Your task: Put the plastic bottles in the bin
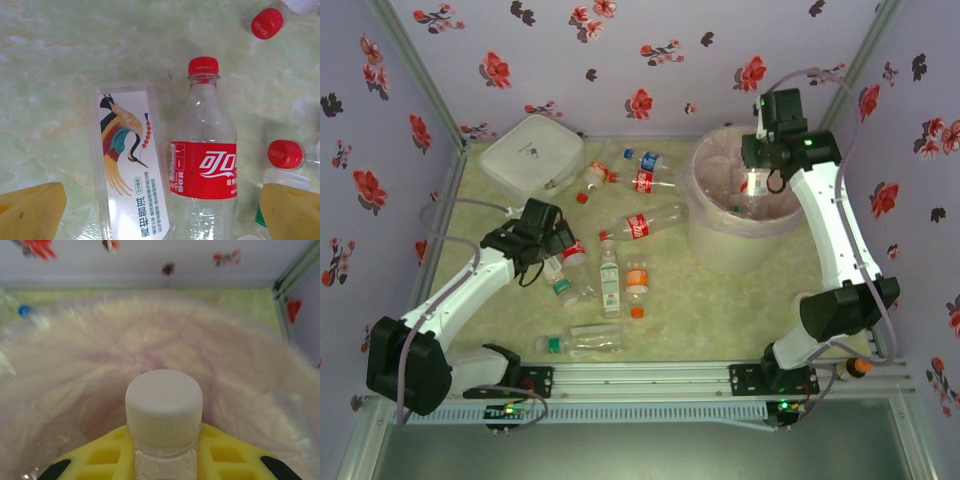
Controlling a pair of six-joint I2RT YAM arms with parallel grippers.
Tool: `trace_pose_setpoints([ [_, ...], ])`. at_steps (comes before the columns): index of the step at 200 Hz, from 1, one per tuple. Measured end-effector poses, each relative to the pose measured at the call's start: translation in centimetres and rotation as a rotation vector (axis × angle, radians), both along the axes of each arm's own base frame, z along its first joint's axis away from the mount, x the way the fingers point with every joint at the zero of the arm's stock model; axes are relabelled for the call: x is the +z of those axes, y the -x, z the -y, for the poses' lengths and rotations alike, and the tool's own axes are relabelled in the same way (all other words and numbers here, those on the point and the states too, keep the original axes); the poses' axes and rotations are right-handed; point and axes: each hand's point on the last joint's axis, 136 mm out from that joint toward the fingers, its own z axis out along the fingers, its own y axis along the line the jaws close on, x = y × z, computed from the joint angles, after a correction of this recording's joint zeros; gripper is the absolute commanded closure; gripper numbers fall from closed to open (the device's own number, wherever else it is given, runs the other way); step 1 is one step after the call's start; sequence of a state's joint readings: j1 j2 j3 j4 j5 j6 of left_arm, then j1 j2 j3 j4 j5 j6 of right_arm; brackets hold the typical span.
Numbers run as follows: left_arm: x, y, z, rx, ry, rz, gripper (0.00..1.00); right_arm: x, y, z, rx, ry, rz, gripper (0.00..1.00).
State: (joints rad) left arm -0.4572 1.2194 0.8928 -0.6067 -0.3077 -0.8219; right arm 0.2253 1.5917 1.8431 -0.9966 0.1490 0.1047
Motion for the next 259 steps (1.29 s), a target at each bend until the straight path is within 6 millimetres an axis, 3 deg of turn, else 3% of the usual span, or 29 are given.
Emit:
trace_pose_setpoints([
  [26,-0.4,0.2,-0.1,0.0,-0.005,-0.009,0.02,-3.3,-0.1,-0.6,0.019,-0.015,-0.065,1.0],
  [75,-0.9,-0.1,0.0,0.002,-0.021,-0.034,0.0,-8.9,-1.3,-1.5,0.025,-0.034,-0.153,0.9],
  [100,-0.5,-0.3,0.0,0.0,-0.022,-0.026,0.0,-10.7,-1.9,-1.7,0.019,-0.054,-0.168,0.69],
  [157,1.2,-1.3,0.5,-0.032,-0.026,0.013,0.0,-11.0,-1.6,-1.5,0.011,-0.059,-0.178,0.29],
  [178,2.0,-1.7,0.7,-0.064,-0.043,0.031,0.0,-10.0,-0.6,-1.1,0.013,-0.051,-0.177,0.18],
  [192,3.0,-2.6,0.9,-0.089,-0.065,0.051,0.0,-8.3,0.4,-0.8,0.015,-0.046,-0.147,0.13],
  [227,6.4,-6.8,2.7,-0.188,-0.134,0.126,0.0,-1.0,3.5,0.0,0.025,-0.067,0.009,0.08],
  [259,7.5,-10.4,4.8,-0.306,-0.207,0.156,0.0,4.7,6.1,0.7,0.031,-0.086,0.149,0.01],
])
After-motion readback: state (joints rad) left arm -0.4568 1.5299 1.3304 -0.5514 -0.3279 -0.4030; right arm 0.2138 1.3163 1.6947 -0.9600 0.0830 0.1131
